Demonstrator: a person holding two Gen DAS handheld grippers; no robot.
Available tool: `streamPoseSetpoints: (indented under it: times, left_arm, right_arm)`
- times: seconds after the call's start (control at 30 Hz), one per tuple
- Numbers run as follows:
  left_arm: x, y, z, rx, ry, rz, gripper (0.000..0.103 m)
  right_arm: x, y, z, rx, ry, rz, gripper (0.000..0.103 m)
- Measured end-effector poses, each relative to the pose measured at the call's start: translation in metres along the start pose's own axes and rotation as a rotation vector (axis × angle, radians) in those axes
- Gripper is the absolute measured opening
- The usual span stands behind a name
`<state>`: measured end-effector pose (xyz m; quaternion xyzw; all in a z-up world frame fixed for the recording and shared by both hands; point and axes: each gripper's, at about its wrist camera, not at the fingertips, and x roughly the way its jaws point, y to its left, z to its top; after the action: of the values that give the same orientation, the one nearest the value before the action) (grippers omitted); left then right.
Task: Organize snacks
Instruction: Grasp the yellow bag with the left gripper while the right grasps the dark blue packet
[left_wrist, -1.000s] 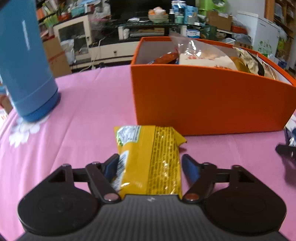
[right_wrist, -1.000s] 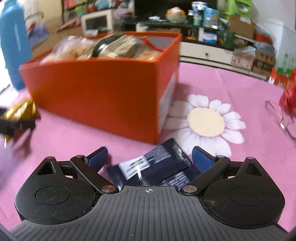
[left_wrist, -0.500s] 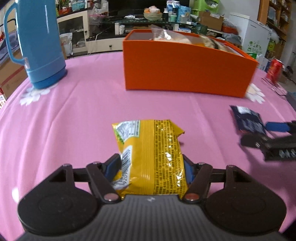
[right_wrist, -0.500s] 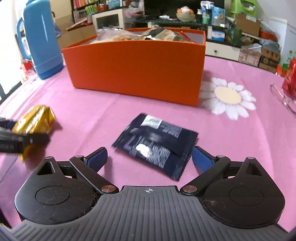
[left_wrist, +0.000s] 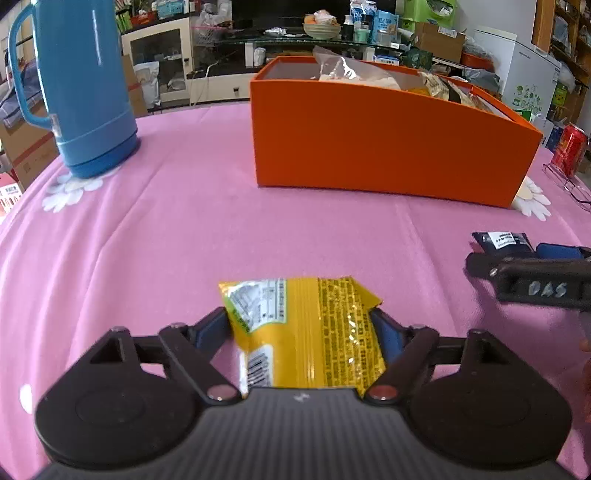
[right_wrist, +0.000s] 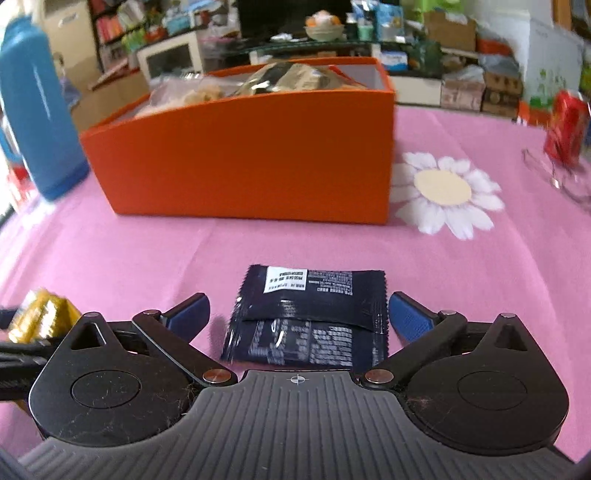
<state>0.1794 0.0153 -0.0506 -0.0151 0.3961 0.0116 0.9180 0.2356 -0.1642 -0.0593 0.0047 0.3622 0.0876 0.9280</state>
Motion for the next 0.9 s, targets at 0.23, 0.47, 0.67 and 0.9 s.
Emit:
streamPoseSetpoints:
  times: [0.23, 0.47, 0.67, 0.9]
  left_arm:
    - [0.0, 0.0, -0.002, 0.002, -0.002, 0.0, 0.082]
    - [-0.004, -0.002, -0.011, 0.008, -0.006, 0.0, 0.092]
    - [-0.008, 0.001, -0.014, 0.008, 0.002, -0.002, 0.093]
    - [-0.008, 0.001, -0.018, 0.013, -0.017, 0.002, 0.096]
  right_arm:
    - [0.004, 0.005, -0.001, -0.089, -0.002, -0.008, 0.082]
    - [-0.011, -0.004, -0.01, -0.124, 0.002, 0.026, 0.069]
    - [-0.017, -0.01, -0.017, -0.123, -0.005, 0.055, 0.081]
    - [-0.018, -0.017, -0.011, -0.044, 0.006, 0.093, 0.081]
